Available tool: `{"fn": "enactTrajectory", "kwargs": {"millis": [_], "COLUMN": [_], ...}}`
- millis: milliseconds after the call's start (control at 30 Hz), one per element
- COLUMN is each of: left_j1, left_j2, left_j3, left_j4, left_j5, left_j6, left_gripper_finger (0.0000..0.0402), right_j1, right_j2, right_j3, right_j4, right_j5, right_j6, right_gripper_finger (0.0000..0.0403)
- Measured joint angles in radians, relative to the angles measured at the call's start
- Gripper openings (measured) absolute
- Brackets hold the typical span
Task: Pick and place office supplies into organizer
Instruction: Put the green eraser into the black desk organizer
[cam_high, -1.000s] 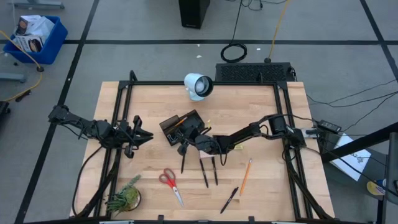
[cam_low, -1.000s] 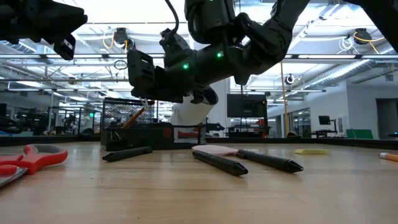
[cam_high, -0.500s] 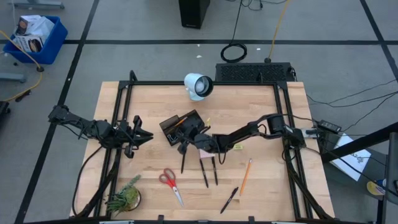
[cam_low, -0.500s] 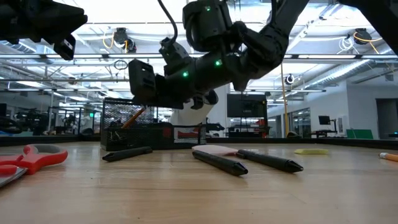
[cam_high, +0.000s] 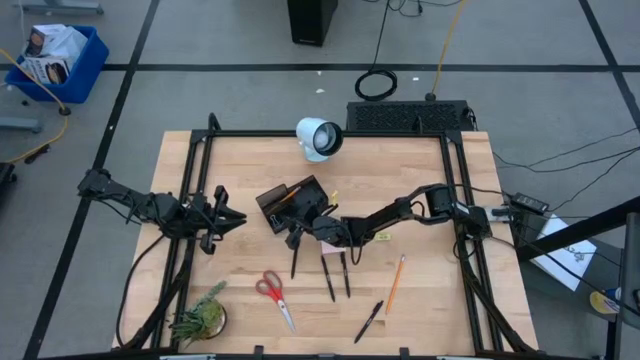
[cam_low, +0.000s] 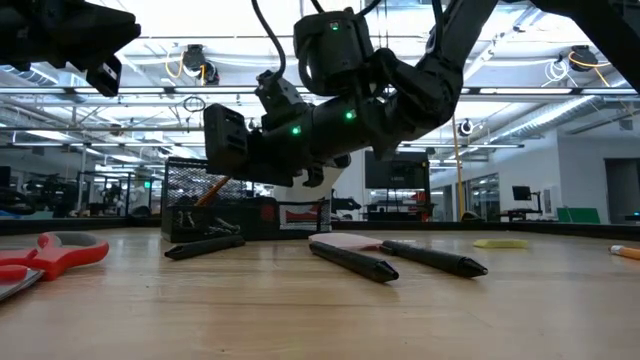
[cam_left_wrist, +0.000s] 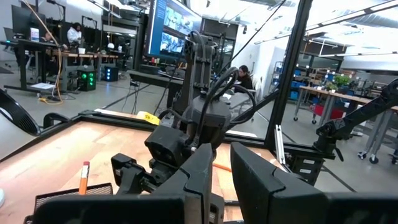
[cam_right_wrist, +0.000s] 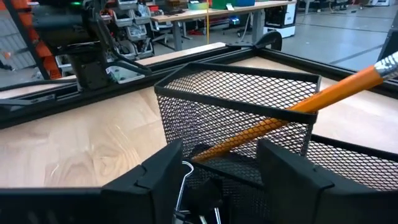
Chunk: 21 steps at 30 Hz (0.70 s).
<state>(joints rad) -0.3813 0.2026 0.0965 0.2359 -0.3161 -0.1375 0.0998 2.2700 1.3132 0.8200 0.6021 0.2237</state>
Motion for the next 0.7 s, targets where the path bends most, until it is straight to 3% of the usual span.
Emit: {"fn": "enactTrajectory", "kwargs": {"millis": [167, 367, 567, 700], "left_j1": [0.0, 0.0, 0.0, 0.0], "left_j2": [0.0, 0.0, 0.0, 0.0], "left_j3": [0.0, 0.0, 0.0, 0.0], "left_j4": [0.0, 0.0, 0.0, 0.0], "left_j5": [0.0, 0.0, 0.0, 0.0], "left_j6": [0.0, 0.0, 0.0, 0.0], "left_gripper_finger": [0.0062, 0.0063, 0.0063, 0.0063], "right_j1": [0.008, 0.076, 0.15, 0.196], "right_j2": [0.0, -0.039, -0.153, -0.242], "right_j3": [0.0, 0.0, 0.0, 0.0], "right_j4": [-0.001, -0.088, -0.396, -0.696], "right_j5": [0.003, 0.127, 0.234, 0.212], "right_j6": [-0.015, -0.061, -0.075, 0.092], "right_gripper_finger": [0.022, 0.0215, 0.0211, 0.0212]}}
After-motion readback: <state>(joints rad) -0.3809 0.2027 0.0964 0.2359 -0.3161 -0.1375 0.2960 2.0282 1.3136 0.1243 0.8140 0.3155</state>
